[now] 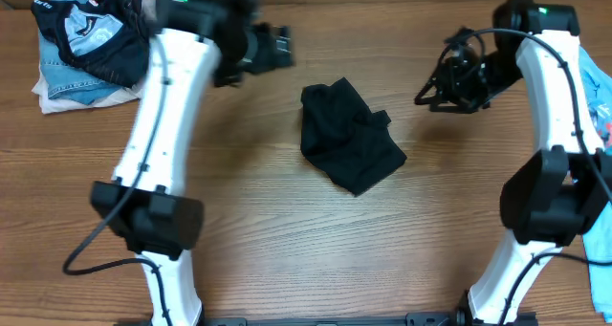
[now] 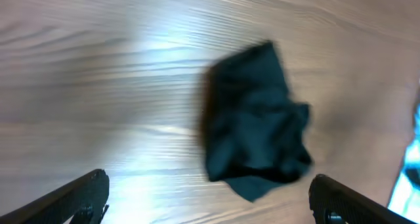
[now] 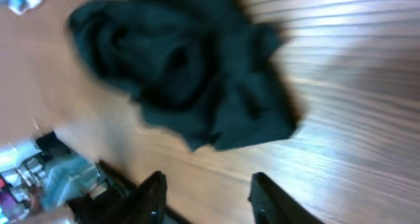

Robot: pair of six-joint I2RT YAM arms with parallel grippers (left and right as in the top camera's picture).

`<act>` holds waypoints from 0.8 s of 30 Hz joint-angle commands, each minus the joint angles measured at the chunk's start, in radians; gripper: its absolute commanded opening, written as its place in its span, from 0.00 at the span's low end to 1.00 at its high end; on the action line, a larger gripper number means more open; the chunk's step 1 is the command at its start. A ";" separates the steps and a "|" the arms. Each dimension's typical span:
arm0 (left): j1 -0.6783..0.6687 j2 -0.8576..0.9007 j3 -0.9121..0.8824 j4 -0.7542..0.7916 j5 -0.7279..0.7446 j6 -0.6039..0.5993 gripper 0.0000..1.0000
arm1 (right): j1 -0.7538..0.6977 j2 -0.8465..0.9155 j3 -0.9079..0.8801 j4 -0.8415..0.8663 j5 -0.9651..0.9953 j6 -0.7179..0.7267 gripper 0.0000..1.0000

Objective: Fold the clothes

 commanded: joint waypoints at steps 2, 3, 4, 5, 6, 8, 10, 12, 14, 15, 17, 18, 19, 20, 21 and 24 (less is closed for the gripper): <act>0.055 0.009 0.003 -0.049 -0.035 -0.041 1.00 | 0.126 -0.023 0.002 -0.006 0.019 -0.058 0.51; 0.064 0.013 0.003 -0.060 -0.043 -0.037 1.00 | 0.156 -0.023 0.001 -0.006 0.052 -0.041 0.51; 0.070 0.016 0.000 -0.069 -0.050 -0.031 1.00 | 0.183 -0.023 0.001 -0.005 0.086 -0.023 0.52; 0.075 0.018 0.000 -0.074 -0.060 -0.026 1.00 | 0.208 -0.023 0.001 -0.003 0.115 -0.008 0.53; 0.079 0.019 -0.005 -0.076 -0.074 -0.024 1.00 | 0.234 -0.023 0.001 0.002 0.149 0.006 0.55; 0.081 0.019 -0.013 -0.072 -0.093 -0.024 1.00 | 0.277 -0.023 0.001 0.019 0.224 0.049 0.61; 0.081 0.020 -0.019 -0.071 -0.117 -0.024 1.00 | 0.317 -0.023 0.001 0.041 0.320 0.120 0.67; 0.081 0.020 -0.020 -0.076 -0.134 -0.024 1.00 | 0.344 -0.023 -0.004 0.058 0.369 0.129 0.71; 0.080 0.020 -0.020 -0.082 -0.138 -0.023 1.00 | 0.365 -0.019 -0.016 0.076 0.394 0.129 0.72; 0.080 0.020 -0.020 -0.084 -0.138 -0.023 1.00 | 0.374 -0.014 -0.025 0.082 0.399 0.129 0.72; 0.080 0.020 -0.020 -0.084 -0.139 -0.020 1.00 | 0.385 -0.005 -0.045 0.093 0.417 0.129 0.72; 0.080 0.020 -0.020 -0.083 -0.139 -0.020 1.00 | 0.387 -0.002 -0.062 0.107 0.420 0.129 0.72; 0.080 0.020 -0.020 -0.082 -0.139 -0.020 1.00 | 0.387 0.000 -0.077 0.123 0.419 0.129 0.72; 0.080 0.020 -0.020 -0.082 -0.139 -0.020 1.00 | 0.387 0.001 -0.095 0.143 0.418 0.129 0.72; 0.080 0.020 -0.020 -0.082 -0.139 -0.020 1.00 | 0.387 0.002 -0.115 0.168 0.419 0.129 0.71; 0.080 0.020 -0.020 -0.082 -0.139 -0.020 1.00 | 0.387 0.002 -0.157 0.220 0.416 0.130 0.66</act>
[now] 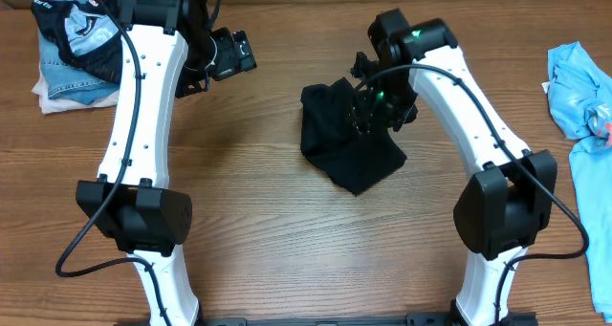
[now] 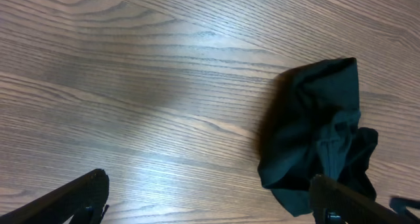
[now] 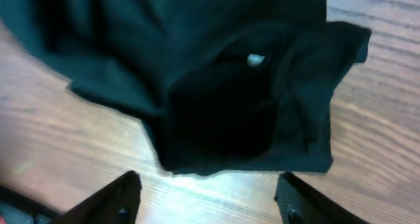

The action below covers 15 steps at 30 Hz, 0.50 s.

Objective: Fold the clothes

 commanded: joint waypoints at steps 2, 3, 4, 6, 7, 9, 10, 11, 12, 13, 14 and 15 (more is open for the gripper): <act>0.003 0.014 -0.005 0.000 -0.018 0.002 1.00 | 0.001 0.011 -0.045 0.051 0.011 0.012 0.56; 0.003 0.014 -0.005 0.002 -0.018 0.002 1.00 | 0.001 0.011 -0.047 0.062 0.012 0.026 0.48; 0.003 0.014 -0.005 0.003 -0.018 0.002 1.00 | 0.001 0.011 -0.048 0.075 0.011 0.036 0.39; 0.003 0.014 -0.005 0.003 -0.018 0.002 1.00 | 0.001 0.011 -0.053 0.094 0.004 0.041 0.36; 0.003 0.014 -0.005 0.002 -0.017 0.002 1.00 | 0.001 0.011 -0.056 0.100 0.004 0.043 0.34; 0.003 0.014 -0.005 -0.002 -0.018 0.002 1.00 | 0.002 0.011 -0.067 0.107 0.005 0.049 0.25; 0.003 0.014 -0.005 -0.002 -0.018 0.002 1.00 | 0.002 0.011 -0.072 0.106 0.006 0.051 0.19; 0.003 0.014 -0.005 -0.002 -0.018 0.002 1.00 | 0.001 0.011 -0.077 0.104 0.024 0.061 0.11; 0.003 0.014 -0.005 -0.001 -0.018 0.002 1.00 | 0.000 0.011 -0.080 0.102 0.043 0.075 0.07; 0.003 0.014 -0.005 -0.001 -0.018 0.002 1.00 | -0.003 0.011 -0.081 0.097 0.068 0.096 0.04; 0.003 0.014 -0.005 -0.001 -0.018 0.002 1.00 | -0.005 0.011 -0.080 0.089 0.098 0.120 0.04; 0.003 0.014 -0.005 -0.001 -0.019 0.002 1.00 | -0.008 0.011 -0.080 0.082 0.118 0.131 0.04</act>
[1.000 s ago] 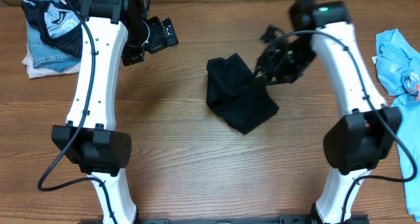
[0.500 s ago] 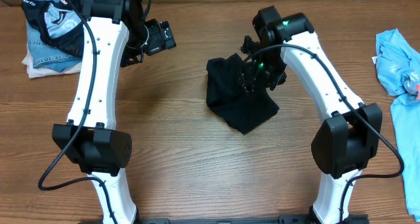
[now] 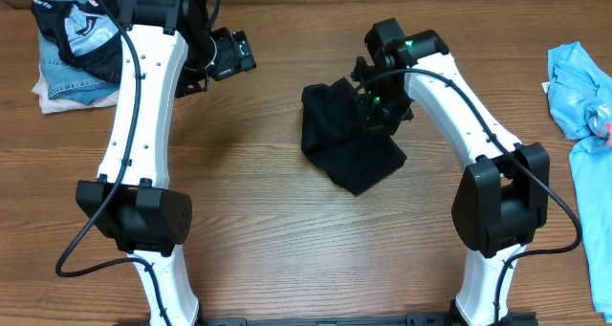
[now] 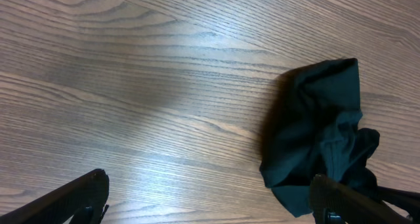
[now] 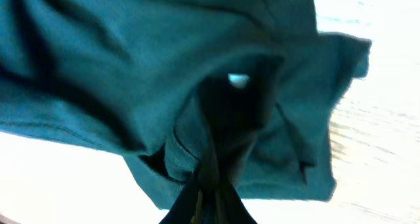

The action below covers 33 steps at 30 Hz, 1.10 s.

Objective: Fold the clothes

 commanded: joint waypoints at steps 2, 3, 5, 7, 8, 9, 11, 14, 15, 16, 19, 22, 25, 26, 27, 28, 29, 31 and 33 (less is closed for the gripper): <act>0.003 0.014 -0.005 -0.002 -0.021 0.007 1.00 | -0.010 0.000 -0.008 -0.035 0.136 0.096 0.04; 0.003 0.014 -0.005 -0.001 -0.021 0.015 1.00 | -0.012 0.000 -0.008 -0.050 0.168 0.119 0.04; 0.003 0.014 -0.005 -0.001 -0.021 0.022 1.00 | -0.015 0.000 -0.008 -0.090 0.251 0.178 0.04; 0.003 0.014 -0.005 -0.001 -0.021 0.024 1.00 | -0.019 0.000 -0.009 -0.120 0.320 0.248 0.05; 0.003 0.014 -0.005 -0.001 -0.021 0.024 1.00 | -0.023 0.000 -0.009 -0.130 0.340 0.280 0.06; 0.003 0.014 -0.006 -0.001 -0.021 0.024 1.00 | -0.027 0.000 -0.011 -0.135 0.338 0.280 0.12; 0.003 0.014 -0.006 -0.002 -0.021 0.024 1.00 | -0.034 0.000 -0.021 -0.136 0.336 0.280 0.27; 0.003 0.014 -0.005 -0.002 -0.021 0.024 1.00 | -0.045 0.000 -0.038 -0.139 0.337 0.298 0.39; 0.003 0.014 -0.005 -0.002 -0.021 0.024 1.00 | -0.050 0.000 -0.039 -0.142 0.337 0.313 0.41; 0.003 0.014 -0.006 -0.002 -0.021 0.025 1.00 | -0.054 0.000 -0.039 -0.148 0.339 0.330 0.41; 0.003 0.014 -0.006 -0.002 -0.021 0.025 1.00 | -0.062 -0.002 -0.030 -0.168 0.343 0.375 0.33; 0.003 0.014 -0.006 0.001 -0.021 0.025 1.00 | -0.062 -0.008 0.029 -0.207 0.337 0.379 0.28; 0.003 0.014 -0.006 0.004 -0.021 0.024 1.00 | -0.056 -0.022 0.133 -0.259 0.328 0.379 0.32; 0.003 0.014 -0.006 0.003 -0.021 0.024 1.00 | -0.052 -0.027 0.175 -0.280 0.320 0.377 0.35; 0.003 0.014 -0.006 0.003 -0.021 0.024 1.00 | -0.046 -0.031 0.217 -0.298 0.297 0.359 0.37; 0.003 0.014 -0.006 0.003 -0.021 0.024 1.00 | -0.040 -0.034 0.249 -0.308 0.257 0.324 0.39; 0.003 0.014 -0.006 0.003 -0.021 0.024 1.00 | -0.032 -0.037 0.285 -0.315 0.187 0.261 0.43; 0.003 0.014 -0.006 0.003 -0.021 0.024 1.00 | -0.014 -0.037 0.326 -0.315 0.045 0.144 0.50; 0.003 0.014 -0.006 0.003 -0.021 0.024 1.00 | 0.019 -0.035 0.319 -0.303 0.003 0.059 0.65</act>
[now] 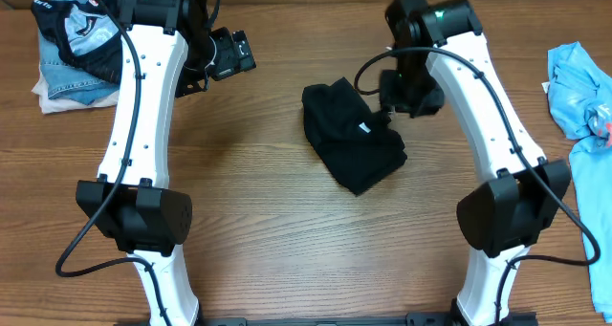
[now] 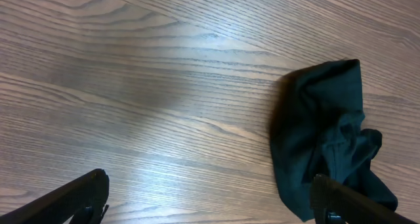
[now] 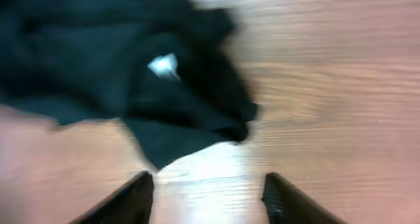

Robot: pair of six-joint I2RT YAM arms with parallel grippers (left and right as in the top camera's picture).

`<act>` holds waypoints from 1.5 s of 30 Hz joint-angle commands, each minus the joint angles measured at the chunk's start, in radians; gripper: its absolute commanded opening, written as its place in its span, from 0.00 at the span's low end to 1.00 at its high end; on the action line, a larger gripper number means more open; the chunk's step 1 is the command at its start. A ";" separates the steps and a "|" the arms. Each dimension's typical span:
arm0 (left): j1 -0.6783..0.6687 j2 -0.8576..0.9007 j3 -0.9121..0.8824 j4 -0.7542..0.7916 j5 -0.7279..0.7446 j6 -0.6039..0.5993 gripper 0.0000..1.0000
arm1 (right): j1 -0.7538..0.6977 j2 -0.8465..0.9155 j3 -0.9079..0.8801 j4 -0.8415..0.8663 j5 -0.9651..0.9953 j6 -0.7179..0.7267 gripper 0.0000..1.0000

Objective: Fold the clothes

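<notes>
A crumpled black garment (image 1: 350, 140) lies mid-table, a small white tag (image 1: 364, 128) showing on top. It also appears in the left wrist view as the black garment (image 2: 321, 135) and in the blurred right wrist view as the black garment (image 3: 131, 73). My right gripper (image 3: 210, 198) is open with bare wood between its fingers; overhead, the right gripper (image 1: 402, 97) hangs over the cloth's upper right edge. My left gripper (image 2: 210, 204) is open and empty; overhead, the left gripper (image 1: 232, 54) is well left of the garment.
A pile of clothes (image 1: 81, 44), dark cloth over denim and white, sits at the far left corner. Light blue clothes (image 1: 577, 82) lie along the right edge. The wooden table (image 1: 249, 230) shows bare wood around the black garment.
My right gripper was shut on a fold of the black garment; now it is open and off the cloth, up and to the right. The white tag now shows. The left arm is unchanged.
First my right gripper was open at the far right and the left arm was blurred near the garment's left. Then the right gripper stood open over the black garment, then shut on a fold. Now it is open, clear of the slightly reshaped cloth.
</notes>
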 commanded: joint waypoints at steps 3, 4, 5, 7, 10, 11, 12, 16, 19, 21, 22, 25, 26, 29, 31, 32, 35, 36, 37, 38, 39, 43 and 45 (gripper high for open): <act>0.002 0.014 -0.006 0.002 -0.013 0.020 1.00 | 0.100 -0.016 -0.032 0.035 -0.129 -0.241 0.70; 0.002 0.014 -0.006 0.002 -0.013 0.020 1.00 | 0.117 -0.013 -0.053 0.053 -0.127 -0.259 0.72; 0.002 0.014 -0.006 0.002 -0.013 0.020 1.00 | 0.135 -0.011 -0.079 0.079 -0.120 -0.274 0.72; 0.002 0.014 -0.006 0.002 -0.013 0.020 1.00 | 0.167 -0.009 -0.134 0.150 -0.079 -0.273 0.73; 0.002 0.014 -0.006 0.002 -0.014 0.021 1.00 | 0.199 -0.009 -0.200 0.258 -0.066 -0.275 0.74; 0.002 0.014 -0.006 0.001 -0.014 0.021 1.00 | 0.208 -0.007 -0.217 0.292 -0.064 -0.287 0.74; 0.002 0.014 -0.006 0.001 -0.013 0.024 1.00 | 0.213 -0.007 -0.230 0.315 -0.063 -0.296 0.74; 0.002 0.014 -0.006 0.002 -0.014 0.024 1.00 | 0.226 0.001 -0.252 0.397 -0.054 -0.295 0.74; 0.001 0.014 -0.006 0.005 -0.014 0.024 1.00 | 0.226 0.006 -0.254 0.435 -0.055 -0.295 0.73; 0.001 0.014 -0.006 0.004 -0.014 0.024 1.00 | 0.226 0.013 -0.254 0.453 -0.055 -0.296 0.70; 0.001 0.014 -0.006 0.003 -0.014 0.024 1.00 | 0.226 0.017 -0.255 0.461 -0.054 -0.296 0.68; 0.001 0.014 -0.006 0.002 -0.014 0.024 1.00 | 0.226 0.029 -0.256 0.491 -0.054 -0.295 0.51; 0.001 0.014 -0.006 0.002 -0.014 0.024 1.00 | 0.226 0.032 -0.256 0.499 -0.054 -0.295 0.45; 0.001 0.014 -0.006 0.002 -0.014 0.031 1.00 | 0.226 0.042 -0.256 0.524 -0.054 -0.294 0.31; 0.001 0.014 -0.006 0.001 -0.014 0.043 1.00 | 0.223 0.049 -0.256 0.540 -0.040 -0.288 0.21; 0.001 0.014 -0.006 -0.002 -0.014 0.043 1.00 | 0.220 0.051 -0.256 0.549 -0.013 -0.272 0.14; 0.001 0.014 -0.006 -0.003 -0.014 0.043 1.00 | 0.192 0.051 -0.254 0.618 0.121 -0.223 0.04; 0.001 0.014 -0.006 -0.003 -0.014 0.043 1.00 | 0.182 0.051 -0.254 0.635 0.140 -0.223 0.04; 0.001 0.014 -0.006 -0.003 -0.014 0.043 1.00 | 0.170 0.051 -0.254 0.651 0.161 -0.223 0.04; 0.001 0.014 -0.006 -0.003 -0.014 0.046 1.00 | 0.156 0.051 -0.254 0.661 0.177 -0.224 0.04; 0.001 0.014 -0.006 -0.003 -0.014 0.051 1.00 | 0.147 0.051 -0.254 0.667 0.184 -0.224 0.04; 0.001 0.014 -0.006 -0.003 -0.040 0.050 1.00 | 0.061 0.052 -0.254 0.674 0.205 -0.223 0.04; 0.001 0.014 -0.006 -0.003 -0.040 0.050 1.00 | 0.029 0.056 -0.254 0.674 0.195 -0.222 0.04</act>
